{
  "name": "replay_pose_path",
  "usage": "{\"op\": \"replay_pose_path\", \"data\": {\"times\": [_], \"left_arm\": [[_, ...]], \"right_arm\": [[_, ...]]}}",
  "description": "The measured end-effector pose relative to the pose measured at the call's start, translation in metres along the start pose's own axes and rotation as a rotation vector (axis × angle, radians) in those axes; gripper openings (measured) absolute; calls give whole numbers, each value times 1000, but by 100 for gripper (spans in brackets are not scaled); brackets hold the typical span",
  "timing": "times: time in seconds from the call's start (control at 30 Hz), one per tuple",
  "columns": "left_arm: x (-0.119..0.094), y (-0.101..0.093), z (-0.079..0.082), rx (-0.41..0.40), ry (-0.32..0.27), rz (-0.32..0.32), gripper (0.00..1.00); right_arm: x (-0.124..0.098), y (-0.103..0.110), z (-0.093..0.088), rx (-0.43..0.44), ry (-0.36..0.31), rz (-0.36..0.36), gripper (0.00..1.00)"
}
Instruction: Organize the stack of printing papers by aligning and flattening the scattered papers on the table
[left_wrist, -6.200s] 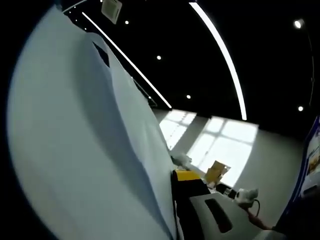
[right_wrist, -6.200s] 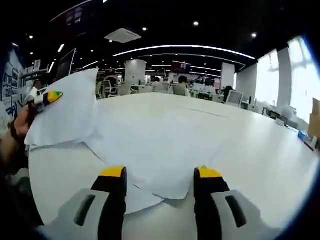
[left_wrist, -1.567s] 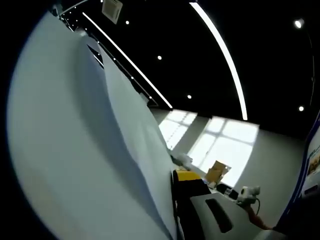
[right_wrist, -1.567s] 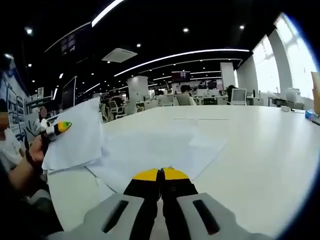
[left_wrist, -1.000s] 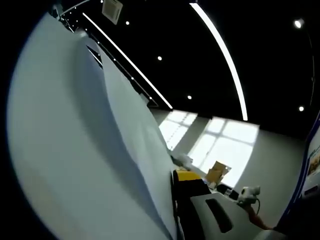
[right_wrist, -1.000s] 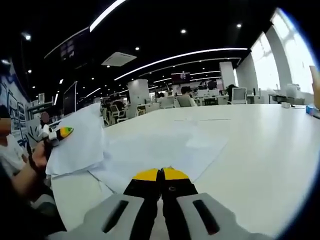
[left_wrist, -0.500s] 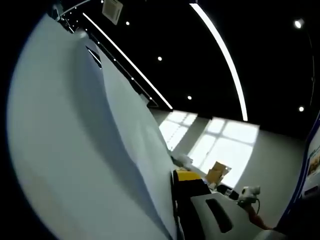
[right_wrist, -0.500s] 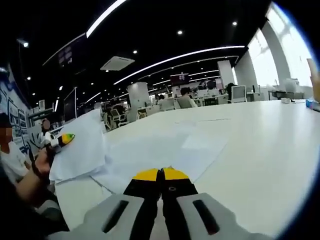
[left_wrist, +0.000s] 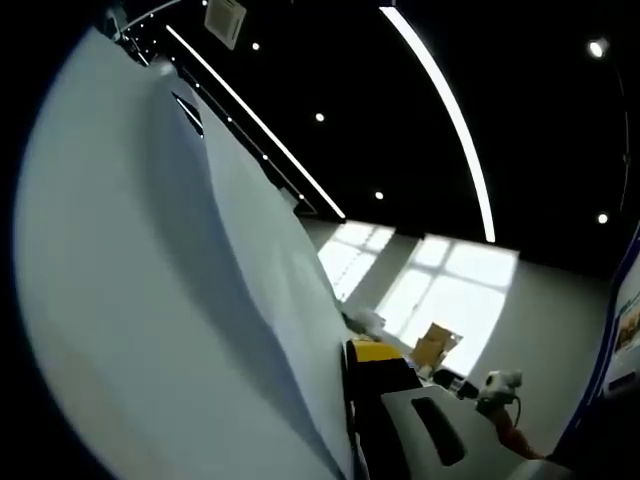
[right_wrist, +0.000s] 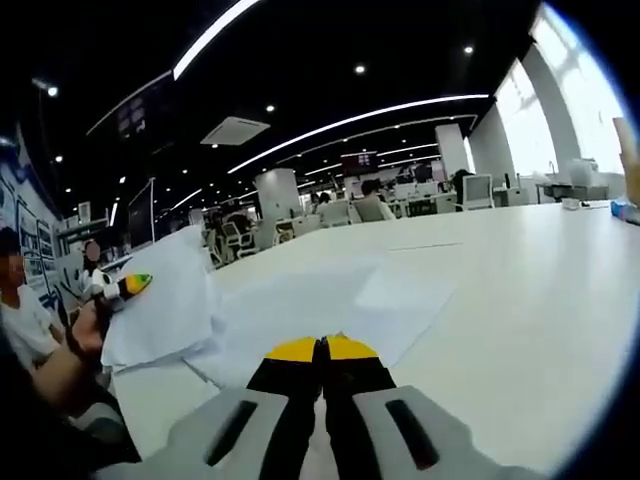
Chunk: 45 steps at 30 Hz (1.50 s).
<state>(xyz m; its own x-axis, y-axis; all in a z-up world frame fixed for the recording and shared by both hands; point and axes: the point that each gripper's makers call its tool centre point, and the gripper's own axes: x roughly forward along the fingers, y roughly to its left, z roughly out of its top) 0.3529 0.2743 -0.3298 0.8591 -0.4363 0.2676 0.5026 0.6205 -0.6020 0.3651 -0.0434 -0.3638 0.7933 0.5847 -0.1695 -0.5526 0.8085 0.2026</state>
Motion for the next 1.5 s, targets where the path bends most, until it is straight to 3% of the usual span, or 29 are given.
{"op": "replay_pose_path", "data": {"times": [1.03,1.5], "left_arm": [[-1,3,1,-3,-1,0,8],[-1,5,2,-3,-2,-1,8]], "right_arm": [[-4,3,40,23,-111,35,0],[-14,16,57,48,-157,83,0]]}}
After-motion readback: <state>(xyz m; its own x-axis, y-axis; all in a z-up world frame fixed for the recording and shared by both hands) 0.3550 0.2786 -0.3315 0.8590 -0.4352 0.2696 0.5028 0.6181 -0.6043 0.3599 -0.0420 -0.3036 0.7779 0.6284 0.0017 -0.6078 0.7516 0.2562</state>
